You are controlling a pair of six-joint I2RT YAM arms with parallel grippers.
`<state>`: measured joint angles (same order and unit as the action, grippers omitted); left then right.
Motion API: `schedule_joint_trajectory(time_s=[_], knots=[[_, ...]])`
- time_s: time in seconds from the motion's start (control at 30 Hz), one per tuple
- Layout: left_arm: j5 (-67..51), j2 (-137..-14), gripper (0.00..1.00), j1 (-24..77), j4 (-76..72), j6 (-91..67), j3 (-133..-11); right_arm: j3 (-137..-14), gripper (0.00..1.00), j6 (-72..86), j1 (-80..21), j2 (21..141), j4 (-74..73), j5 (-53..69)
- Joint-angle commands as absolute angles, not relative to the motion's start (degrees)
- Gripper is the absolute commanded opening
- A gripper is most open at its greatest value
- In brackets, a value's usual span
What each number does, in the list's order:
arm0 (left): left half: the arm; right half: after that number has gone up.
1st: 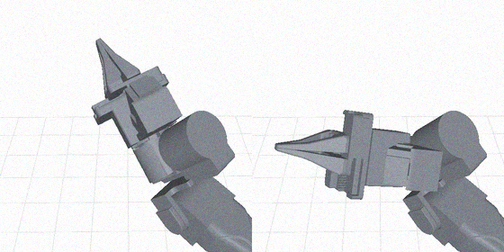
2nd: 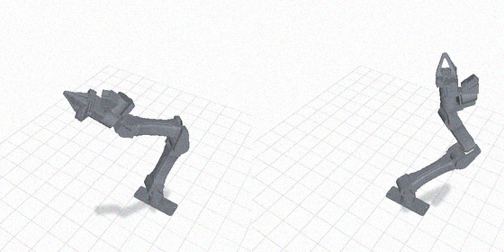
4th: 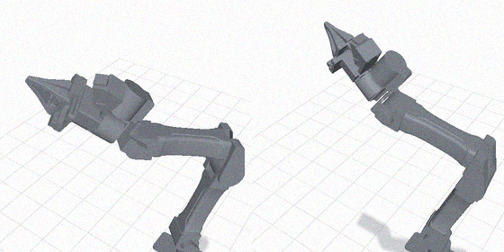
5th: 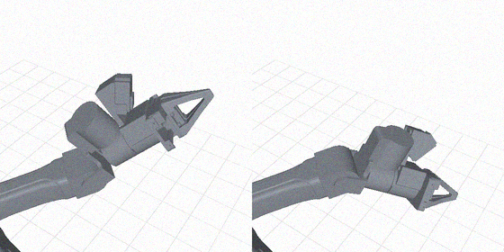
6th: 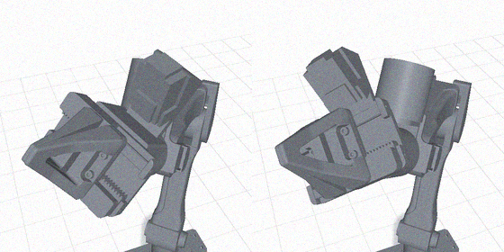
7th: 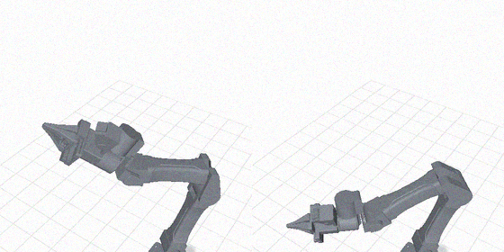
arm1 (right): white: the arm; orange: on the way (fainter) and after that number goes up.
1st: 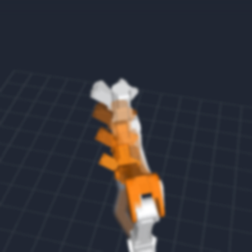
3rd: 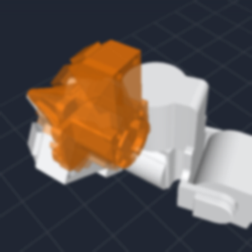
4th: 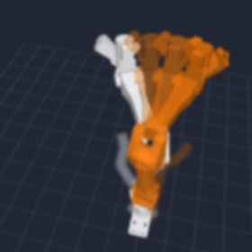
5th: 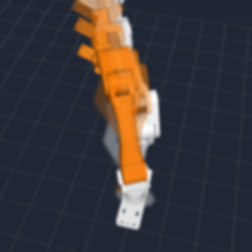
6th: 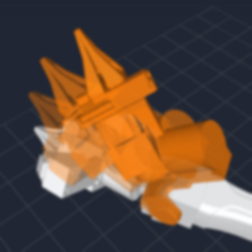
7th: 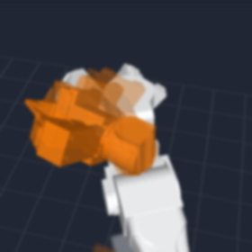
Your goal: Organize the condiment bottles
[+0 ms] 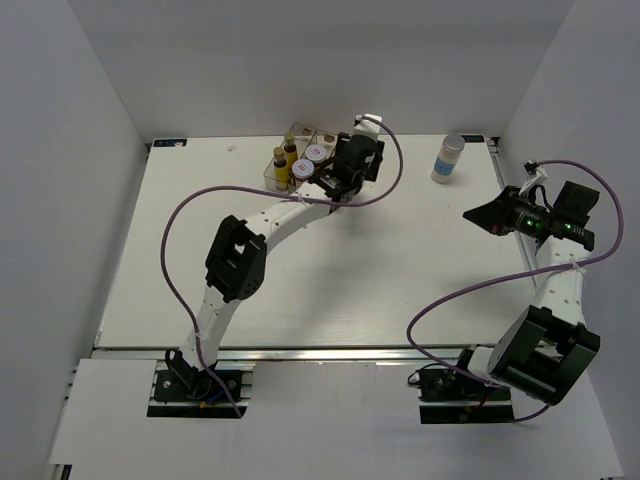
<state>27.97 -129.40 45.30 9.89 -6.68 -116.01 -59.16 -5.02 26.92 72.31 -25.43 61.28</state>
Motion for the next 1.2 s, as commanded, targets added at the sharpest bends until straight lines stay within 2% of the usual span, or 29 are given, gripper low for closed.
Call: schedule_joint_trajectory(time_s=[0.0, 0.47, 0.7, 1.17], knots=[[27.1, -123.0, 0.09, 43.7, 6.7, -6.7, -118.8, -59.0, 0.04, -6.0, 26.5, 71.9, -24.9, 62.4], [29.8, -127.0, 0.07, 38.2, 6.0, -5.9, -120.4, -58.2, 0.03, -6.4, 25.6, 73.1, -24.1, 61.5], [27.3, -132.6, 0.08, 37.1, 9.2, -5.6, -127.6, -58.2, 0.03, -6.6, 25.1, 73.0, -24.1, 61.3], [21.3, -136.0, 0.08, 35.9, 5.6, -5.4, -127.4, -57.5, 0.03, -6.9, 25.1, 74.0, -23.4, 61.3]])
